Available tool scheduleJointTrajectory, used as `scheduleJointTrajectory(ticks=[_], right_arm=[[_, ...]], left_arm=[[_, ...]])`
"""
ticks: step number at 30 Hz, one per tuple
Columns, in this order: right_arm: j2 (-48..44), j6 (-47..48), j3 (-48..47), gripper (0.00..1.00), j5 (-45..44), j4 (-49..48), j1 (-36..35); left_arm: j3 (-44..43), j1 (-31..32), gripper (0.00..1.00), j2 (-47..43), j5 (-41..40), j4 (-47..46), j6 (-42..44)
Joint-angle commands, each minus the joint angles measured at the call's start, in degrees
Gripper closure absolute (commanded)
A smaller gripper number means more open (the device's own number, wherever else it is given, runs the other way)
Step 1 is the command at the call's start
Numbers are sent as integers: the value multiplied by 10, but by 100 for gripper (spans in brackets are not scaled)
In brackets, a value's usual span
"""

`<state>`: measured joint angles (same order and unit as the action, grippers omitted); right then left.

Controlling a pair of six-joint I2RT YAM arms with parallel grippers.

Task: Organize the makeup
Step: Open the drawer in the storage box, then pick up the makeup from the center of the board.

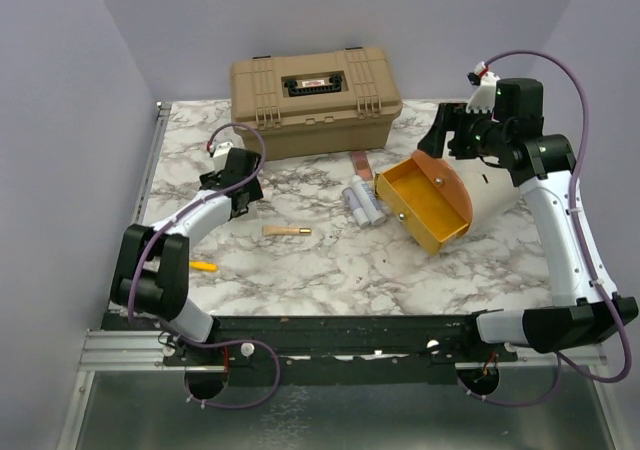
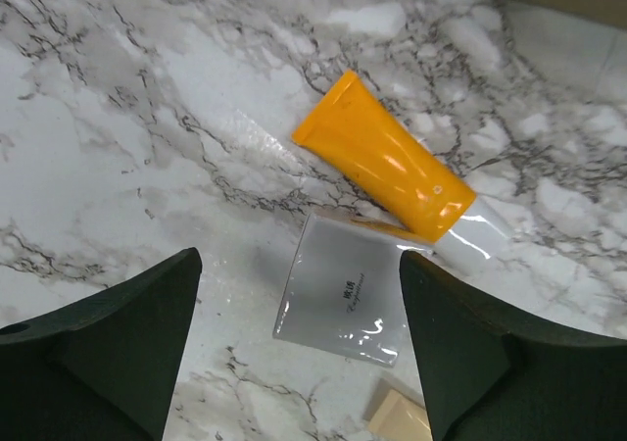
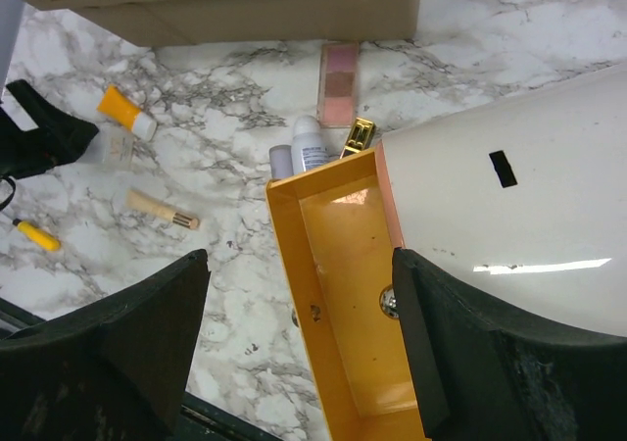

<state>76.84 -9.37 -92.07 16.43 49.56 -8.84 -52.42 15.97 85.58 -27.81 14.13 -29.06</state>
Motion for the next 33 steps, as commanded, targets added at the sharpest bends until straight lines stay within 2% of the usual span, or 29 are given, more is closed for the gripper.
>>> scheduleJointTrajectory(ticks=[1, 8, 18, 24, 33], right_arm=[[-10, 5, 8, 19, -21, -12, -1], [-7, 3, 4, 19, -21, -7, -1], [-6, 6, 13, 19, -18, -8, -1], [-11, 9, 25, 19, -23, -11, -1], [-20, 14, 35, 19, -35, -9, -1]], left_arm=[[-28, -17, 18, 49, 47, 49, 28], [-32, -18, 19, 54, 100, 21, 84], [24, -18, 16, 17, 141, -23, 85], [25, -19, 30, 34, 118, -23, 69], [46, -19, 36, 23, 112, -40, 64]])
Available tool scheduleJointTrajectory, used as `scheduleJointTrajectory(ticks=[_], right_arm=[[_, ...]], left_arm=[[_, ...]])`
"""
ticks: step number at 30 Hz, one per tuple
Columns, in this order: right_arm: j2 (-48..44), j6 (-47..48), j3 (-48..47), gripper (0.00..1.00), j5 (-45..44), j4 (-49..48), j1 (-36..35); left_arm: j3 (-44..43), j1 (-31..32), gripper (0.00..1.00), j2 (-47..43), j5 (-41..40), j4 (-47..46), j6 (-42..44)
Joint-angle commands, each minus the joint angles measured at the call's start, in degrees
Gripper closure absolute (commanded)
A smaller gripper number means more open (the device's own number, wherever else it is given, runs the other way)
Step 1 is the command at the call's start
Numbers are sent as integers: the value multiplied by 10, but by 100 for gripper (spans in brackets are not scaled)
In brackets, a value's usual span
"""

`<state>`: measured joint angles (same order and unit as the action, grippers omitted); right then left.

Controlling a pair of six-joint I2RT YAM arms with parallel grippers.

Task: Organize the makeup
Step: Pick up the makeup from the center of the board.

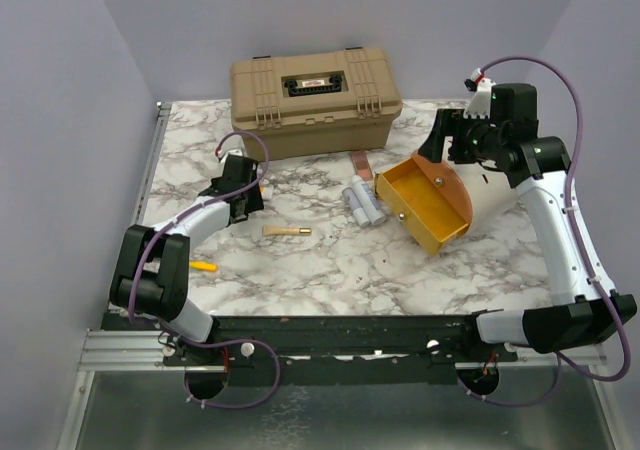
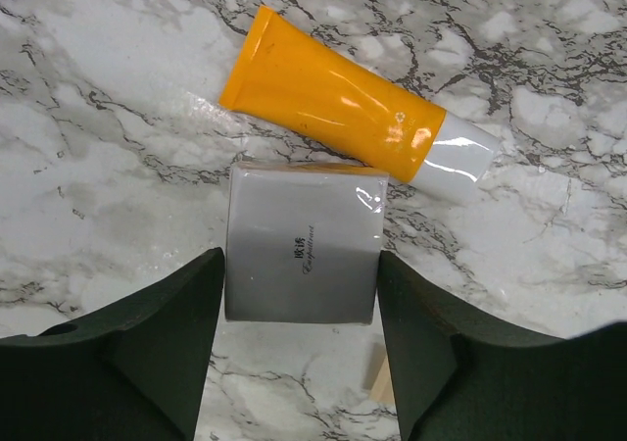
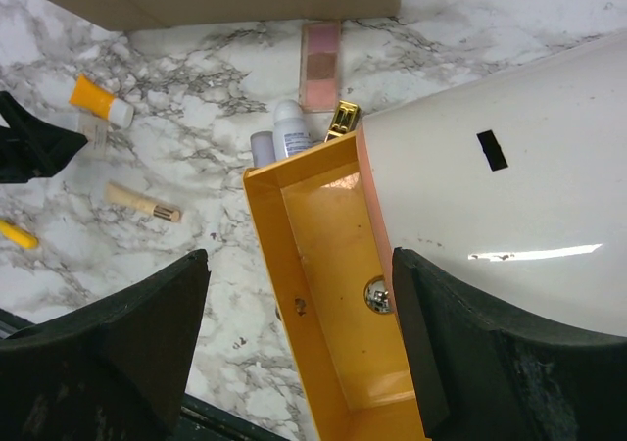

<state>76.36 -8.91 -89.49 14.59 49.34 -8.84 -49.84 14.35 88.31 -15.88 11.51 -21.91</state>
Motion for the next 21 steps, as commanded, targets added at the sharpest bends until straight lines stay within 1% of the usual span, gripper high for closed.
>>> scheduleJointTrajectory(ticks=[1, 3, 5, 6, 8, 10, 12, 14, 17, 21], right_arm=[[-16, 10, 11, 19, -18, -7, -1], [-16, 12, 11, 19, -22, -6, -1], [-16, 10, 11, 19, -21, -7, -1], [-16, 9, 10, 19, -20, -7, -1], [-15, 7, 8, 19, -17, -5, -1], [-15, 6, 7, 19, -19, -4, -1], [-15, 7, 6, 19, -30, -2, -1], [-15, 7, 5, 18, -40, 0, -1], [-17, 6, 6, 19, -49, -2, -1], [-25, 5, 11, 19, -67, -10, -1]], left_arm=[[22, -3, 37, -4, -3, -16, -9], [23, -3, 37, -1, -2, -19, -10], [20, -3, 35, 5, -21, -16, -12], [19, -3, 35, 7, -29, -13, -14], [19, -3, 40, 7, -25, -12, -15], [18, -3, 46, 7, -13, -13, -17], [16, -3, 52, 11, -22, -12, -15], [15, -2, 63, 12, -26, -9, -14], [16, -2, 73, 2, -9, -9, -14], [17, -2, 89, -20, -2, -9, -1]])
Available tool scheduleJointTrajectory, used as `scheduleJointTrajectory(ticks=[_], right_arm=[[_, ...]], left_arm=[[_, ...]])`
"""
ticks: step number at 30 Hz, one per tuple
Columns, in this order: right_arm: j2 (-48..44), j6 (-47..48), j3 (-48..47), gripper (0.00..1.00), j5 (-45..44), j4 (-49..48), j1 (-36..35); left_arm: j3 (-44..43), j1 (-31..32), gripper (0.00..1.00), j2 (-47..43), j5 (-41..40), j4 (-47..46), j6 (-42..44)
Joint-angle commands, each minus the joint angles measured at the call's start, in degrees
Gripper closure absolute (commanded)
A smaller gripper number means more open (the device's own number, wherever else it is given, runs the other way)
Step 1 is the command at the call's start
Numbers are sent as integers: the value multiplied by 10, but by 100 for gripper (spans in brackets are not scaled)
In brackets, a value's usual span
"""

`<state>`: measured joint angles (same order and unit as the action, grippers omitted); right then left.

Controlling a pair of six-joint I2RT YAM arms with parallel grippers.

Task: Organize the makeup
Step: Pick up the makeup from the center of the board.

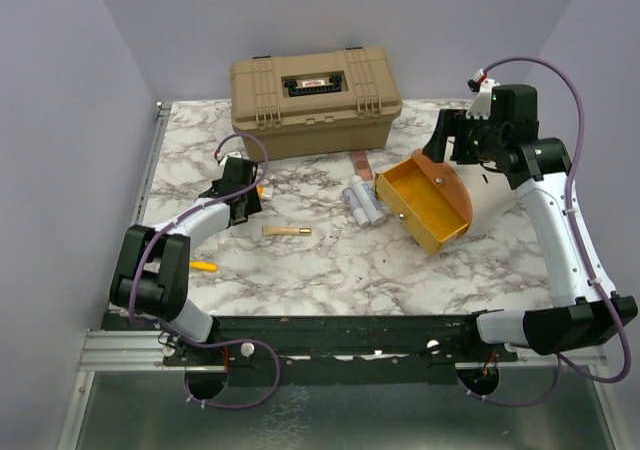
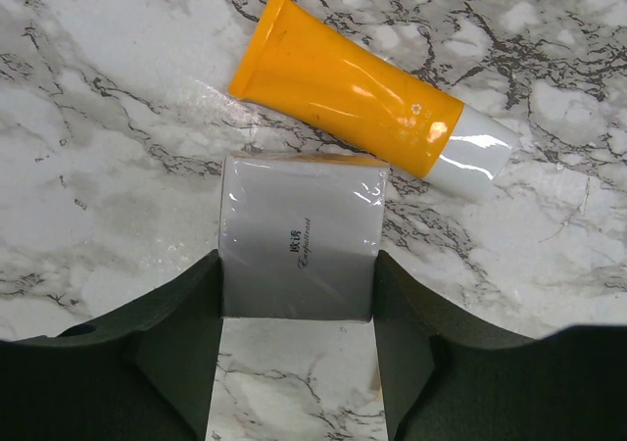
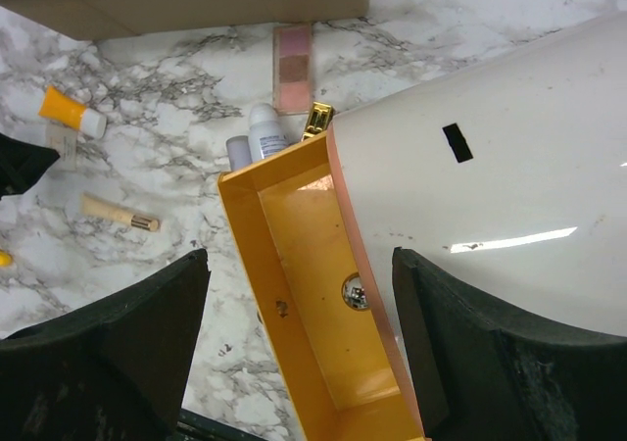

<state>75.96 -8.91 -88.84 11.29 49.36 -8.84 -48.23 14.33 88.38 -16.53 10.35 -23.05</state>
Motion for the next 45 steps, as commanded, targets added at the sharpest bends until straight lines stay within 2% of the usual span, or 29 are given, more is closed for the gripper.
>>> scheduleJointTrajectory(ticks=[1, 17, 22, 26, 30, 34, 37, 42, 45], right_arm=[[-23, 3, 6, 19, -39, -12, -1], [-36, -8, -1, 18, -74, -18, -1], [-53, -14, 15, 18, -107, -42, -1], [-56, -10, 12, 17, -91, -49, -1], [-49, -7, -7, 16, -13, -37, -1], [-64, 33, 1, 17, 243, -47, -1], [-64, 40, -7, 16, 342, -34, -1], [-17, 29, -23, 18, 303, 29, -5], [1, 68, -23, 19, 228, 78, -26]], left_arm=[[3, -3, 91, -29, 3, 2, 11], [17, -3, 92, -141, 40, -2, 25], [4, -2, 92, -156, 92, -2, 18], [-18, 13, 92, -160, 143, -5, 32], [-34, 35, 92, -166, 154, -8, 40], [-46, 42, 92, -172, 165, -13, 37], [-53, 46, 92, -176, 182, -20, 37], [-66, 62, 92, -171, 186, -26, 36], [-71, 72, 92, -174, 184, -27, 35]])
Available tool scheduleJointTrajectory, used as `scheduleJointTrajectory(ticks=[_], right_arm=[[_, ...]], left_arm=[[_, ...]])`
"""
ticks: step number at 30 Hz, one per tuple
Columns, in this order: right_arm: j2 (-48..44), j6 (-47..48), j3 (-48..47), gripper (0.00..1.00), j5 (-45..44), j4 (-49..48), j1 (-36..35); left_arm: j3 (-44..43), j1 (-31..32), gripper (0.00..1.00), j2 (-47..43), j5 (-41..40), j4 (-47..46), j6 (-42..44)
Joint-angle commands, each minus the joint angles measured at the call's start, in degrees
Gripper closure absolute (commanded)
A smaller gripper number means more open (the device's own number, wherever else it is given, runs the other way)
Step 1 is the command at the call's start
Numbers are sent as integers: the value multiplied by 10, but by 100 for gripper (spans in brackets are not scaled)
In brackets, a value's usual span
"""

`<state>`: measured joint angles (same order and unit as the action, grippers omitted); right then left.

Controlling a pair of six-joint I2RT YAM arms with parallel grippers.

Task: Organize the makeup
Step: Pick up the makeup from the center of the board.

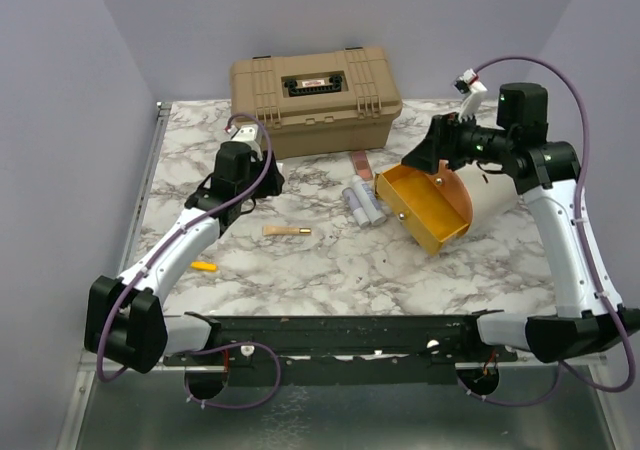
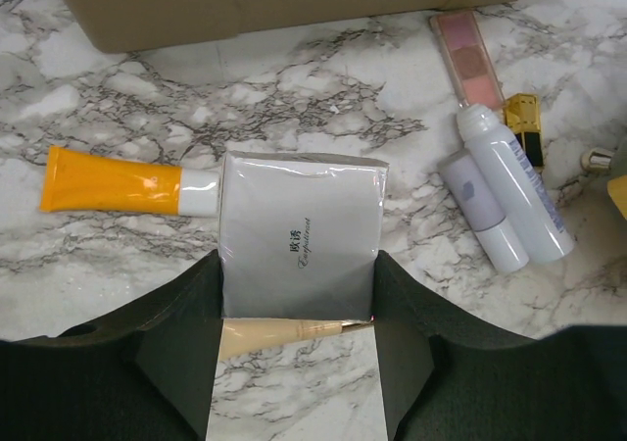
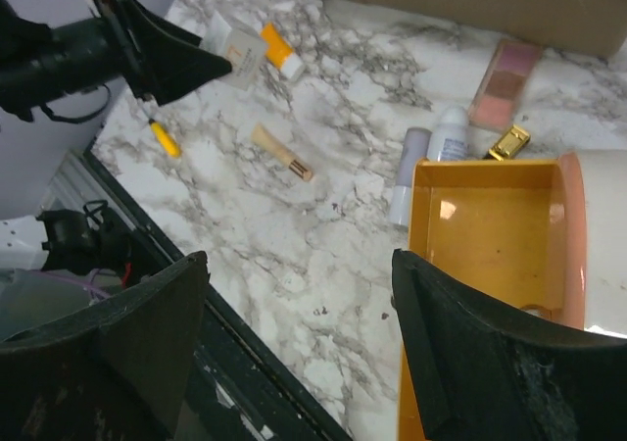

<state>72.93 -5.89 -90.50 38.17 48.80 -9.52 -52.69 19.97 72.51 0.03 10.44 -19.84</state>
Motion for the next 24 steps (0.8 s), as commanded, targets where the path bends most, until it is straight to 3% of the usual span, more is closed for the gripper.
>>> scheduleJointTrajectory(ticks=[1, 8, 14, 24], right_arm=[[37, 45, -5, 19, -55, 98, -24], [72, 25, 19, 21, -142, 95, -69], [114, 16, 20, 21, -160, 90, -111], [146, 21, 36, 21, -195, 86, -124]], left_arm=[[-27, 19, 92, -17, 16, -28, 1], [-31, 31, 92, -14, 10, -32, -5], [-17, 44, 91, -8, 15, -44, -8], [-11, 59, 91, -11, 4, -47, -7]])
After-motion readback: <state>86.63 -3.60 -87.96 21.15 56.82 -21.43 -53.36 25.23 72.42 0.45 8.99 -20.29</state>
